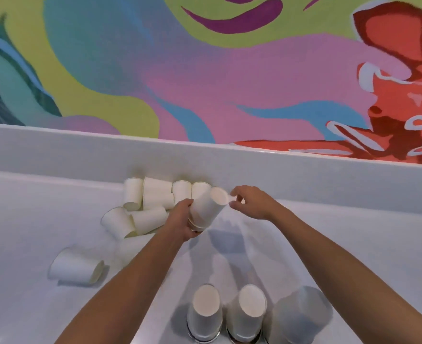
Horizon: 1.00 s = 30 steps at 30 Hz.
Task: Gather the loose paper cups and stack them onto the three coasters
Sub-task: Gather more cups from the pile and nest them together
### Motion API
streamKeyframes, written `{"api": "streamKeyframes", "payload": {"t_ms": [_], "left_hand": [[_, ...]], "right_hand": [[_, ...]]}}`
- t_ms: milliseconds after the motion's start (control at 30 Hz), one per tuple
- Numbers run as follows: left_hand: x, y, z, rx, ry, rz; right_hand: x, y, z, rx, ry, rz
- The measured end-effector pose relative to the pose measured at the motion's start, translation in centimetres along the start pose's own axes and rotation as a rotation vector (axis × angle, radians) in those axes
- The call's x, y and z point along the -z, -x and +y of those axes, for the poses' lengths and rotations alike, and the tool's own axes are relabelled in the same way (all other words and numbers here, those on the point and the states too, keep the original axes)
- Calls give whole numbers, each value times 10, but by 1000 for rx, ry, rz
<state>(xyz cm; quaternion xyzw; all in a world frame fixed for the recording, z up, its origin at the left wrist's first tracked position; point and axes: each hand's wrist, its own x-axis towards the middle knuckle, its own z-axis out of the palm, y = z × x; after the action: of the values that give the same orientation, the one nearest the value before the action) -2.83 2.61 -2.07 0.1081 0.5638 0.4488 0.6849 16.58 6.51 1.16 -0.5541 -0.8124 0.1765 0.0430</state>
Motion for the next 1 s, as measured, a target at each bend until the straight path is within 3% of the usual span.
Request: {"api": "streamKeyframes", "payload": {"t_ms": [167,300,600,700,933,1000], "left_hand": [[32,-14,16,0,55,34],[42,-29,21,38,134,-10],[45,-64,33,82,285,-56],[44,-71,33,101,293,-63],[38,-80,31,97,336,-110],[36,-78,31,95,355,-114]], "right_hand": [[-28,-30,-13,107,324,-65],[-44,-66,-21,240,624,-9],[-64,-115,-28,474,952,87],[-68,-125,-30,528,962,81],[-84,-133,-16,460,987,49],[-70,-125,-13,347,900,39]]}}
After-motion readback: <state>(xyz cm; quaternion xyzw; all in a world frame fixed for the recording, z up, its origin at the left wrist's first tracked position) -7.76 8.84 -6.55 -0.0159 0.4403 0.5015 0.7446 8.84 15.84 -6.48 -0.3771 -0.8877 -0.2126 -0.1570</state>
